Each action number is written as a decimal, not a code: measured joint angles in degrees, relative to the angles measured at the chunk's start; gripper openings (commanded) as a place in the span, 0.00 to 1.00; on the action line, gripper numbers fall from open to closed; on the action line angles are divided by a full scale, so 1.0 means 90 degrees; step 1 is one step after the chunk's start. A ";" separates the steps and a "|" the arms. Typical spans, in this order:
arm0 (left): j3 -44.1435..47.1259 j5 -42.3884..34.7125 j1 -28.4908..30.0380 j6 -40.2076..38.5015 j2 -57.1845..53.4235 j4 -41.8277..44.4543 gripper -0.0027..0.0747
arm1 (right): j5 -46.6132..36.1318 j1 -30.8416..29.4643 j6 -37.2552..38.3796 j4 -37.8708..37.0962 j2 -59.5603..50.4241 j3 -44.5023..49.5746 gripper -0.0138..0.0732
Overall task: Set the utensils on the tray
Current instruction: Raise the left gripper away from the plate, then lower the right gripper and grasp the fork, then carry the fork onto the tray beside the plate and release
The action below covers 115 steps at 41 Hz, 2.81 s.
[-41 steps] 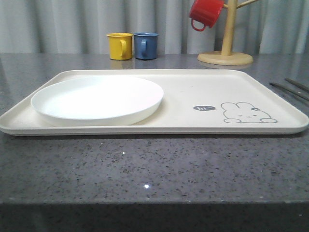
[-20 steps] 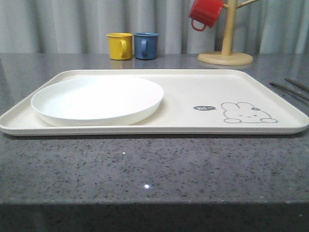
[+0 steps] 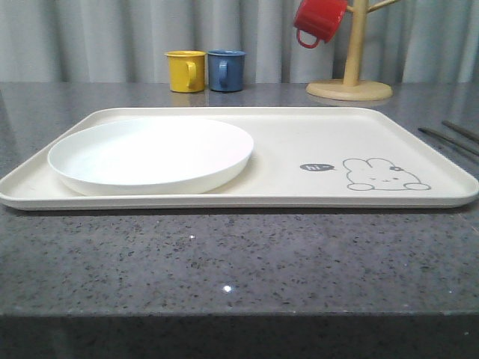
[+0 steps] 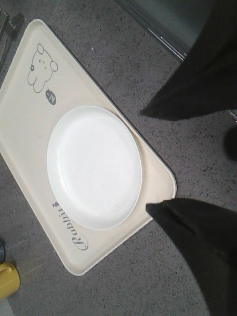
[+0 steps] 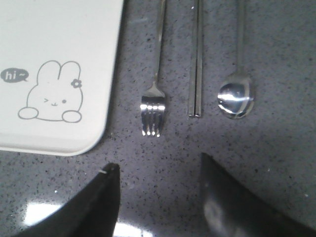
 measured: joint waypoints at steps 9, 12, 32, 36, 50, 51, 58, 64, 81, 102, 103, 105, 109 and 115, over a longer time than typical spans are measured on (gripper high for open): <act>0.0000 -0.0006 0.0000 0.0000 0.0000 0.0000 0.50 | 0.0487 0.0280 -0.0030 -0.0079 0.1447 -0.0821 0.62; 0.0000 -0.0006 0.0000 0.0000 0.0000 0.0000 0.50 | 0.0692 0.0280 -0.0041 -0.0151 0.1972 -0.1129 0.62; 0.0000 -0.0006 -0.0015 0.0000 0.0000 0.0000 0.50 | 0.0991 0.0280 -0.0069 -0.0245 0.4214 -0.2653 0.62; 0.0000 -0.0006 -0.0015 0.0000 0.0000 0.0000 0.50 | 0.1067 0.0280 -0.0069 -0.0300 0.4506 -0.2833 0.62; 0.0000 -0.0015 -0.0015 0.0000 0.0000 0.0000 0.50 | 0.1113 0.0280 -0.0086 -0.0535 0.5243 -0.3120 0.62; 0.0000 -0.0015 -0.0015 0.0000 0.0000 0.0000 0.50 | 0.1113 0.0280 -0.0086 -0.0535 0.5277 -0.3129 0.62; 0.0000 -0.0015 -0.0015 0.0000 0.0000 0.0000 0.50 | 0.1090 0.0280 -0.0086 -0.0535 0.5471 -0.3145 0.55; 0.0000 -0.0015 -0.0015 0.0000 0.0000 0.0000 0.50 | 0.1049 0.0280 -0.0086 -0.0535 0.5468 -0.3164 0.38; 0.0000 -0.0015 -0.0015 0.0000 0.0000 0.0000 0.50 | 0.1009 0.0280 -0.0086 -0.0396 0.5468 -0.3164 0.21; 0.0000 -0.0015 -0.0015 0.0000 0.0000 0.0000 0.50 | 0.1247 0.0280 -0.0086 -0.0383 0.5454 -0.3311 0.15; 0.0000 -0.0015 -0.0015 0.0000 0.0000 0.0000 0.50 | 0.1329 0.0280 -0.0086 -0.0383 0.5438 -0.3358 0.15; 0.0000 -0.0015 -0.0015 0.0000 0.0000 0.0000 0.50 | 0.1455 0.0301 -0.0086 -0.0369 0.5391 -0.3497 0.15; 0.0000 -0.0015 -0.0015 0.0000 0.0000 0.0000 0.50 | 0.1788 0.0452 -0.0086 -0.0274 0.5269 -0.3865 0.15; 0.0000 -0.0015 -0.0015 0.0000 0.0000 0.0000 0.50 | 0.1945 0.1074 0.0005 -0.0014 0.5218 -0.4330 0.15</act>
